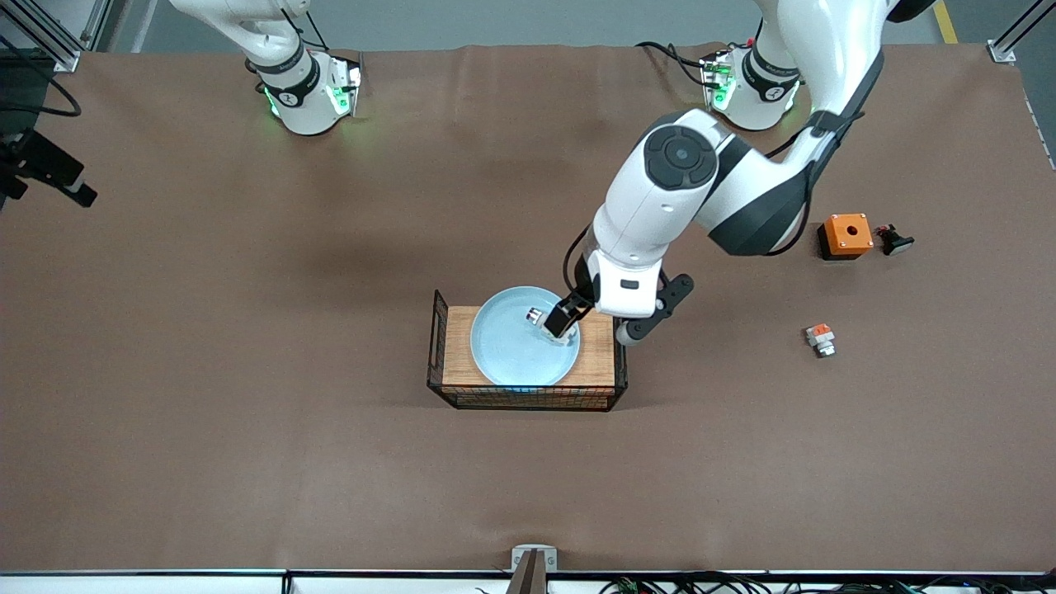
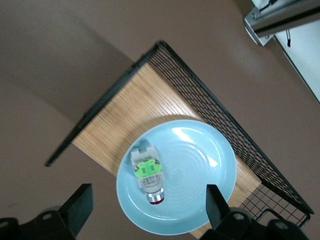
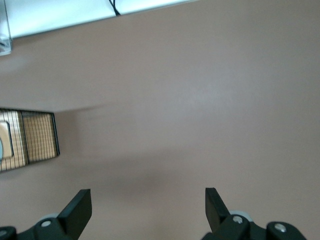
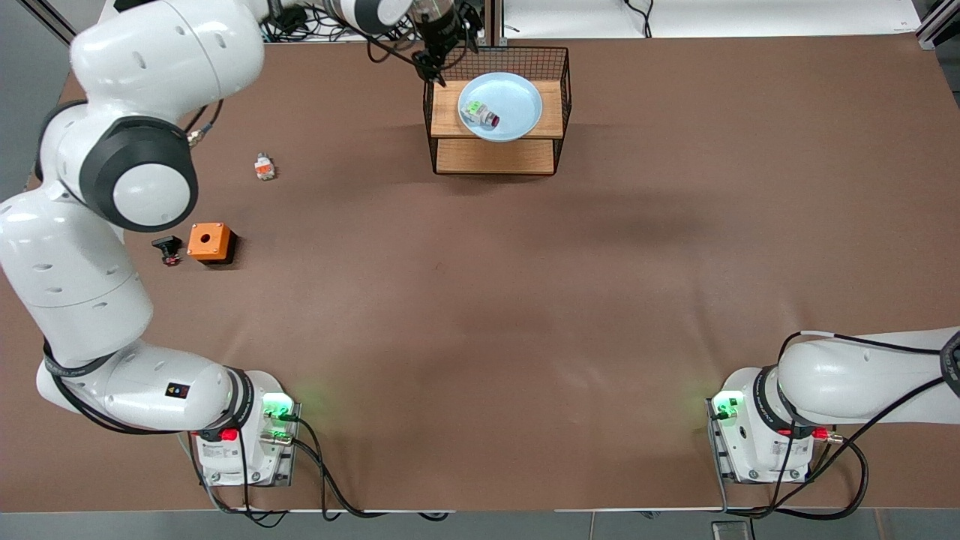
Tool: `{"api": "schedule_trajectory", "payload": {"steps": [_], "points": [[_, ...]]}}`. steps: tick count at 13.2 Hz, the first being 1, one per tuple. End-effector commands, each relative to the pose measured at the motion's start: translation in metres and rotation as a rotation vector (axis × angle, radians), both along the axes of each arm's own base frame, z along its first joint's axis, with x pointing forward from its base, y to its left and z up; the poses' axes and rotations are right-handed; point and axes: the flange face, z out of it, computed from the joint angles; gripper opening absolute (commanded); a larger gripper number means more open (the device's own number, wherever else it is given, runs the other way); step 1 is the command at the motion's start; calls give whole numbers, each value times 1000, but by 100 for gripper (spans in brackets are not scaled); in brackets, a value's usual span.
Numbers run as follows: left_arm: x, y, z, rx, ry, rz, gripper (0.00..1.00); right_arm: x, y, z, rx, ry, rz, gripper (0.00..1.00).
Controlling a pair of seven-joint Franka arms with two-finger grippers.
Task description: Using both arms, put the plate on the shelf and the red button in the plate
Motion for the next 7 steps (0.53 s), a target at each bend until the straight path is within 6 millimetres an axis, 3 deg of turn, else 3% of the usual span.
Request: {"api": "schedule_trajectory", "payload": {"steps": [1,3,7], "points": [[1,41,48,104,-57,-18,99,29,5,4,-22,-24,20,100],[2,86,77,174,-41,-58,100,29,4,3,-25,-16,23,100],[3,180,111,324,44,-225,100,28,2,-3,-35,0,24,100]]}}
